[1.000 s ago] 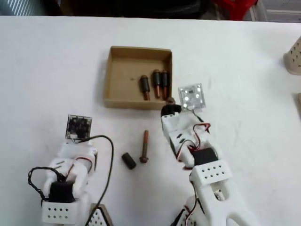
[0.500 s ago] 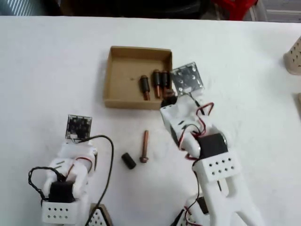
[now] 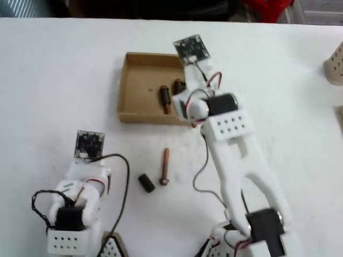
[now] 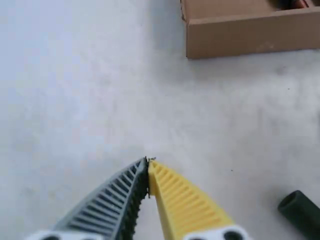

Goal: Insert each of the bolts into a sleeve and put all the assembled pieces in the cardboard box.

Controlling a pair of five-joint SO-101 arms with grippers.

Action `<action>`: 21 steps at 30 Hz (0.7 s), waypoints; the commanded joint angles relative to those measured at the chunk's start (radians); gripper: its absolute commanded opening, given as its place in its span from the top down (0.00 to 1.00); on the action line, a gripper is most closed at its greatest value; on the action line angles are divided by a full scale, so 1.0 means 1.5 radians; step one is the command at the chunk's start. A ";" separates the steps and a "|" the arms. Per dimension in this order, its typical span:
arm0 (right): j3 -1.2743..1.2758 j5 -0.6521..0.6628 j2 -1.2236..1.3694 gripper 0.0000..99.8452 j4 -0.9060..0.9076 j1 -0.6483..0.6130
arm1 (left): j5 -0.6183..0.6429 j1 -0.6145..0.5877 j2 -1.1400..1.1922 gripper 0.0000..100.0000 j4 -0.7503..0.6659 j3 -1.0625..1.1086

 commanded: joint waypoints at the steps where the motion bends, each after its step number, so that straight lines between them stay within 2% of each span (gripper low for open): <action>1: -0.120 0.006 0.075 0.98 -0.001 -0.005 | -0.004 -0.006 -0.011 0.98 0.001 -0.001; 21: -0.524 0.006 0.549 0.98 -0.023 -0.004 | -0.004 -0.006 -0.011 0.98 -0.001 -0.001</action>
